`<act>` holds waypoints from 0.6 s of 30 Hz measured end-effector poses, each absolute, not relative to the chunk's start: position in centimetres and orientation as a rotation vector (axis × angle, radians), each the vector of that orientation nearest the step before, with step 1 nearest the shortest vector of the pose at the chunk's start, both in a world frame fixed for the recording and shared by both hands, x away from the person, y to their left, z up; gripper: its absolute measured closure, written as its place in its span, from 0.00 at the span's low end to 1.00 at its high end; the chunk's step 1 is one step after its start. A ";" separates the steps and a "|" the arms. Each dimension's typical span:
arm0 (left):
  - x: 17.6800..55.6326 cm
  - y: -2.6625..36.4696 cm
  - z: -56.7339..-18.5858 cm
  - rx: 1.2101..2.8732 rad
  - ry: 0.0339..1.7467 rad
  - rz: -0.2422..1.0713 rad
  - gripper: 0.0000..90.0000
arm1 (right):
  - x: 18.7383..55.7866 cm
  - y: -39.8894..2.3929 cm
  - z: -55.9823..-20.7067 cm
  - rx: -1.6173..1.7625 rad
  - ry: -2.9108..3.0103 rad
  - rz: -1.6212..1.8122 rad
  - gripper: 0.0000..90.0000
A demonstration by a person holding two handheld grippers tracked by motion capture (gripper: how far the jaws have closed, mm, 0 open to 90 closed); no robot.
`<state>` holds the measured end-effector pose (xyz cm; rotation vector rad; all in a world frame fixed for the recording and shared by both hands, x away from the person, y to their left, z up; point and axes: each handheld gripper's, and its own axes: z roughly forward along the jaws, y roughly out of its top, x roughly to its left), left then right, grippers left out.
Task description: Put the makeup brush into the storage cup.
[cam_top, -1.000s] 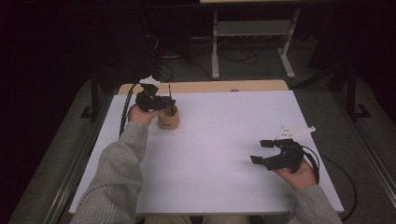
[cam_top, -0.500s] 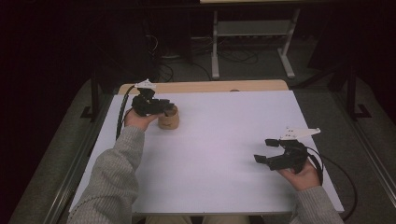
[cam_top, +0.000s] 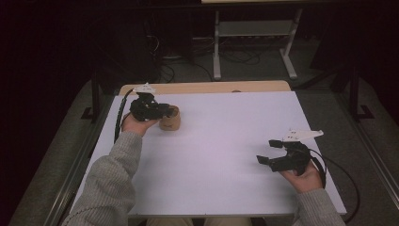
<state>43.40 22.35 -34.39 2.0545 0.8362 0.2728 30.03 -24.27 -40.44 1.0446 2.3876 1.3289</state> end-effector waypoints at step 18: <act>41.3 22.0 -34.0 2.057 0.774 0.252 0.61 | 30.1 -24.6 -40.3 1.053 2.358 1.305 0.18</act>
